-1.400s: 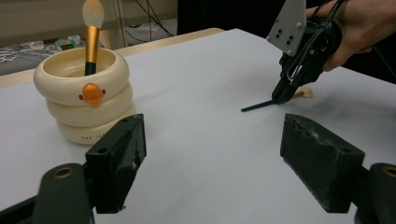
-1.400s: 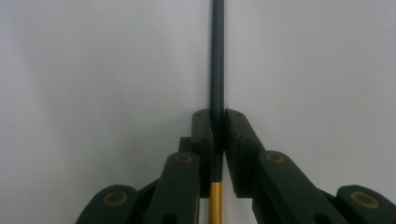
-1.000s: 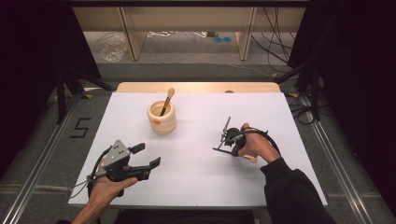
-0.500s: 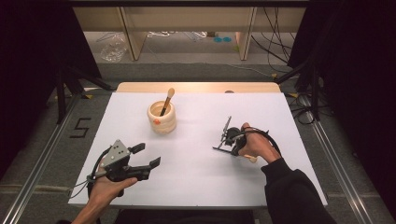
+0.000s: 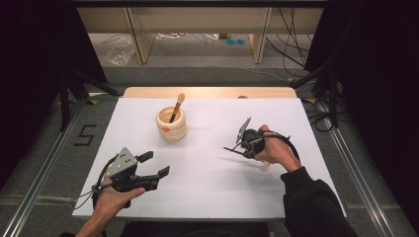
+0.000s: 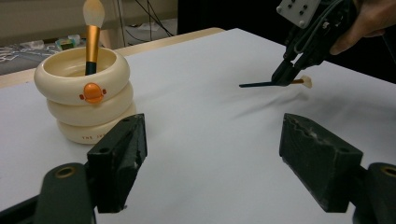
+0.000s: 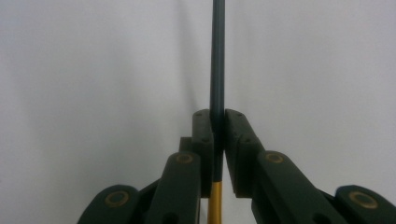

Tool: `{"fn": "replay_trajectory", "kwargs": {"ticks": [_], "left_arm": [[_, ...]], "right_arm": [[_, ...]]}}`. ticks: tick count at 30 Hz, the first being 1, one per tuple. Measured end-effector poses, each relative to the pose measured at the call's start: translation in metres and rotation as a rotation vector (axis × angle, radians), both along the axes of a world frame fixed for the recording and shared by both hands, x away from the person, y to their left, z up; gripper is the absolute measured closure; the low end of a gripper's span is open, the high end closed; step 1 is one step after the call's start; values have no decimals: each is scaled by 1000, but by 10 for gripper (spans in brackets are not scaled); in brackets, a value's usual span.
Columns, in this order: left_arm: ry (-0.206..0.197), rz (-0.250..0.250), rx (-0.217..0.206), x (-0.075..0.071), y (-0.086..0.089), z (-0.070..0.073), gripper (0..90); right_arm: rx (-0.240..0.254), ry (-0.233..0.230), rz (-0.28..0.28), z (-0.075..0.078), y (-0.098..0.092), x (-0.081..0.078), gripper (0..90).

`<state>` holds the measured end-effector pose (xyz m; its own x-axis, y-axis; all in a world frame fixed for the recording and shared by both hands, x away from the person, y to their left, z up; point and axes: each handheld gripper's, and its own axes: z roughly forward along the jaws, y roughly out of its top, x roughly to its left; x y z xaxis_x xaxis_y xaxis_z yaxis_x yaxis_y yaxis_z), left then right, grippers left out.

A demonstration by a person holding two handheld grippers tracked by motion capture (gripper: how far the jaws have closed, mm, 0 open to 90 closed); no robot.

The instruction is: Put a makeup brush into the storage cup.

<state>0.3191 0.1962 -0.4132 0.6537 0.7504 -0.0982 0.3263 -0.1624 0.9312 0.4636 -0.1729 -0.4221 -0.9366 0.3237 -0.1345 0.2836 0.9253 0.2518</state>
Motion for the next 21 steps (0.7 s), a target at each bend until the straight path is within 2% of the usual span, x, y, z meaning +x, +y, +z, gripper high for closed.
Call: {"fn": "replay_trajectory", "kwargs": {"ticks": [3,10,13,16,21], "left_arm": [[-7,-7,13,1,1,0,233],[7,-10,15,3,1,-3,232],[20,-4,-4,3,1,-4,232],[11,-13,6,4,2,-4,232],[20,-4,-6,3,1,-4,232]], "right_arm": [[14,-23,4,8,2,-4,837],[71,-51,42,24,5,-12,837],[95,-71,43,30,5,-14,838],[151,-96,49,36,5,-17,837],[179,-115,50,44,7,-21,837]]}}
